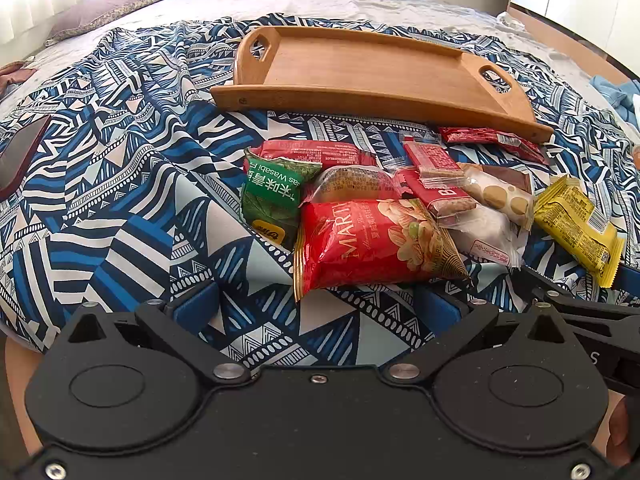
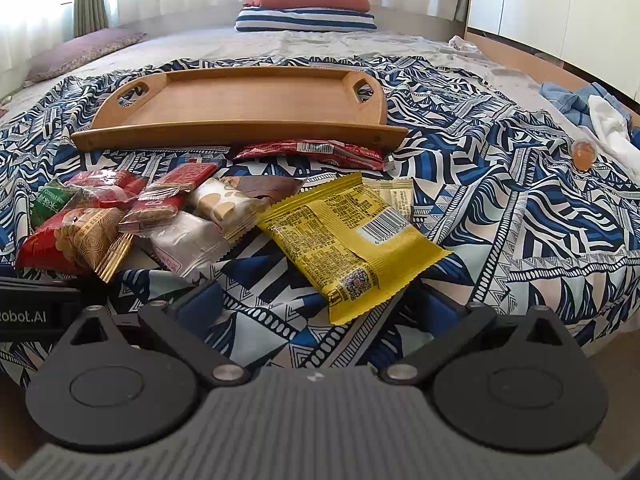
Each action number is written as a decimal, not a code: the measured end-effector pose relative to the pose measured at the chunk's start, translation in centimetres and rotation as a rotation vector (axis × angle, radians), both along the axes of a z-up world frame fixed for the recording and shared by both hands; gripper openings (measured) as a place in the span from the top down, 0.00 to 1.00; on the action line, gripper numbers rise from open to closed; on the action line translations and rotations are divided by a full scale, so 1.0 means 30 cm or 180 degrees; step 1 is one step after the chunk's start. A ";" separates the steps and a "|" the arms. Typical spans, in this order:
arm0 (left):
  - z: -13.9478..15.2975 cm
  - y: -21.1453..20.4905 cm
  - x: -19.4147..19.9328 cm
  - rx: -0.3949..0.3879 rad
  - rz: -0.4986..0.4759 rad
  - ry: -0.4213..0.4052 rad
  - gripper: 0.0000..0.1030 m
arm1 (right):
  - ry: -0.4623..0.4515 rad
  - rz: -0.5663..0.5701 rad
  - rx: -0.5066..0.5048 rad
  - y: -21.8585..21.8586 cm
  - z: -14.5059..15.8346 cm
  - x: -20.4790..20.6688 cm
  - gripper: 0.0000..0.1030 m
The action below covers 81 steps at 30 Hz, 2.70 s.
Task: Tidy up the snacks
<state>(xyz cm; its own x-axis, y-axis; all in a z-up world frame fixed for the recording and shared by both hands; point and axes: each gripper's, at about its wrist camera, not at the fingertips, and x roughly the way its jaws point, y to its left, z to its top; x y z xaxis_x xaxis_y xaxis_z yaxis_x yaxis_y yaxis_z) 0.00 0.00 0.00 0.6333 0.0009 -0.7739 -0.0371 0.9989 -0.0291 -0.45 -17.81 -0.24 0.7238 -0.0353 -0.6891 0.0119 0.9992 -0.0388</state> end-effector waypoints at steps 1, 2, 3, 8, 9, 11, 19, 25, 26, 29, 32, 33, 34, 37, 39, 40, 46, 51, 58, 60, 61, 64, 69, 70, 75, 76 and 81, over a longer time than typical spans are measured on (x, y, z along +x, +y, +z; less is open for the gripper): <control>0.000 0.000 0.000 0.0000 0.0000 0.0000 0.00 | -0.0001 -0.0001 0.0000 0.000 0.000 0.000 0.00; 0.000 0.000 0.000 -0.0001 0.0000 0.0000 0.00 | -0.0002 0.0000 -0.0001 0.000 0.000 0.000 0.00; 0.000 0.000 0.000 0.0000 0.0000 -0.0001 0.00 | -0.0002 0.0000 -0.0002 0.000 0.000 0.000 0.00; 0.000 0.000 0.000 0.0000 0.0000 -0.0002 0.00 | -0.0002 0.0000 -0.0003 0.000 0.000 0.000 0.00; 0.000 0.000 0.000 0.0000 0.0000 -0.0001 0.00 | -0.0003 0.0000 -0.0003 0.000 0.000 0.000 0.00; 0.000 0.000 0.000 0.0000 0.0000 -0.0001 0.00 | -0.0003 0.0000 -0.0004 0.000 0.000 0.000 0.00; 0.000 0.000 0.000 -0.0001 0.0000 -0.0001 0.00 | -0.0005 0.0000 -0.0005 0.000 0.000 -0.001 0.00; 0.000 0.000 0.000 -0.0001 0.0000 -0.0002 0.00 | -0.0007 0.0001 -0.0007 0.000 0.000 -0.002 0.00; 0.000 0.000 0.000 -0.0001 0.0000 -0.0002 0.00 | -0.0007 0.0001 -0.0007 0.000 0.000 -0.002 0.00; 0.000 0.000 0.000 0.0000 0.0000 -0.0003 0.00 | -0.0007 0.0002 -0.0007 0.000 0.000 -0.002 0.00; 0.000 0.000 0.000 -0.0002 0.0000 0.0002 0.00 | -0.0008 0.0001 -0.0007 0.000 0.000 -0.002 0.00; 0.000 0.000 0.000 -0.0001 0.0000 0.0000 0.00 | -0.0008 0.0001 -0.0007 0.000 0.000 -0.002 0.00; 0.000 0.000 0.000 -0.0001 0.0000 -0.0001 0.00 | -0.0009 0.0002 -0.0008 0.000 -0.001 -0.002 0.00; 0.000 0.000 0.000 -0.0001 0.0000 -0.0002 0.00 | -0.0011 0.0002 -0.0008 -0.001 -0.001 -0.003 0.00; 0.000 0.000 0.000 -0.0001 0.0000 -0.0001 0.00 | -0.0010 0.0002 -0.0008 -0.001 -0.001 -0.003 0.00; 0.000 0.000 0.000 -0.0002 0.0000 -0.0001 0.00 | -0.0010 0.0002 -0.0008 -0.001 -0.001 -0.003 0.00; 0.000 0.000 0.000 -0.0001 0.0000 -0.0001 0.00 | -0.0013 0.0002 -0.0009 -0.001 -0.001 -0.003 0.00; 0.000 0.000 0.000 -0.0001 0.0000 0.0000 0.00 | -0.0013 0.0002 -0.0008 0.000 -0.001 -0.004 0.00; 0.000 0.000 0.000 0.0001 -0.0001 -0.0002 0.00 | -0.0017 0.0002 -0.0009 -0.001 -0.002 -0.005 0.00; 0.000 0.000 0.000 0.0003 -0.0002 -0.0003 0.00 | -0.0017 0.0003 -0.0008 -0.001 -0.002 -0.006 0.00; 0.001 0.000 0.000 0.0008 -0.0006 0.0000 0.00 | -0.0017 0.0003 -0.0009 -0.001 -0.002 -0.006 0.00; 0.007 -0.005 0.006 0.0015 -0.0020 0.0020 0.00 | -0.0027 0.0001 -0.0014 -0.002 -0.012 -0.009 0.00; 0.005 0.003 0.008 0.0010 -0.0046 -0.0005 0.00 | -0.0131 0.0022 -0.0013 -0.003 -0.009 -0.020 0.00; 0.004 0.007 0.007 -0.0004 -0.0046 -0.0028 0.00 | -0.0141 0.0016 0.0003 -0.004 -0.014 -0.020 0.00; -0.012 0.007 -0.017 0.0029 -0.0073 -0.0169 0.00 | -0.0189 0.0017 0.0057 -0.012 -0.017 -0.034 0.00; -0.015 0.003 -0.022 0.0056 -0.0081 -0.0205 0.00 | -0.0210 0.0035 0.0061 -0.015 -0.022 -0.037 0.00; -0.017 -0.005 -0.043 0.0102 -0.0096 -0.0339 0.00 | -0.0326 0.0096 0.0018 -0.015 -0.029 -0.049 0.00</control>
